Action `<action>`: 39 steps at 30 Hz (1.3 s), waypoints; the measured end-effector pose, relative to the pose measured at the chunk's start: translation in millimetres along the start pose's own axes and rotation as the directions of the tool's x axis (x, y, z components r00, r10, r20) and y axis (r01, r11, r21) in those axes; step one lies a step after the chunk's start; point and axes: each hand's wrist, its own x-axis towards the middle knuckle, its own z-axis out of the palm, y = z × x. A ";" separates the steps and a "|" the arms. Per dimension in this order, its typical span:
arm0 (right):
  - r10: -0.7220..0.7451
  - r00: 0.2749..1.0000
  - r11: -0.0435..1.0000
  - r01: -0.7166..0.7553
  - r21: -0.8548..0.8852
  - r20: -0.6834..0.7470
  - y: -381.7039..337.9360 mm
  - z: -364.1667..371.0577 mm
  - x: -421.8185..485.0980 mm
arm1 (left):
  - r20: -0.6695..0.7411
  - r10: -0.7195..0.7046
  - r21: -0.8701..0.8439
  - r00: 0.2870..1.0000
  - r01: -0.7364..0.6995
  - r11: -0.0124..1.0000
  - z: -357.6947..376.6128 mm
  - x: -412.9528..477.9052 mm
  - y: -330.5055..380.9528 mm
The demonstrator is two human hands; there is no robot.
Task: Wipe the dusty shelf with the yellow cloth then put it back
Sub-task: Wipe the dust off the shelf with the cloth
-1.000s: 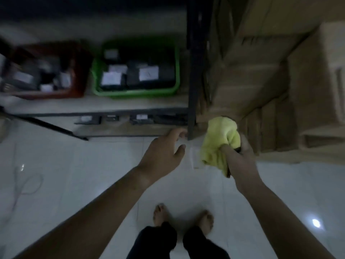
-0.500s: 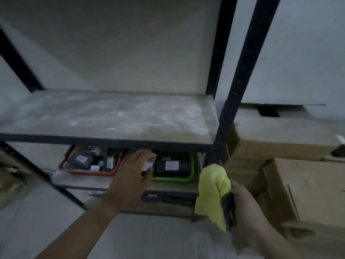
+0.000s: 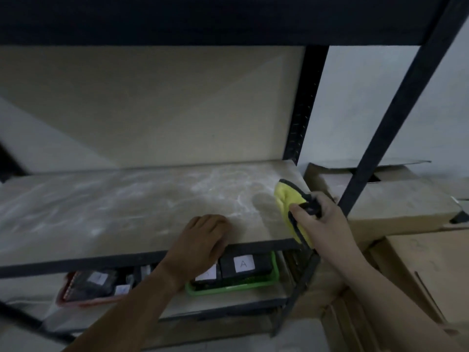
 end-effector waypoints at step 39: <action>0.063 0.997 0.703 -0.082 -0.707 -0.053 70.4 58.1 100.3 | 0.063 0.009 -0.018 0.998 -0.008 1.000 19.5 6.5 -30.2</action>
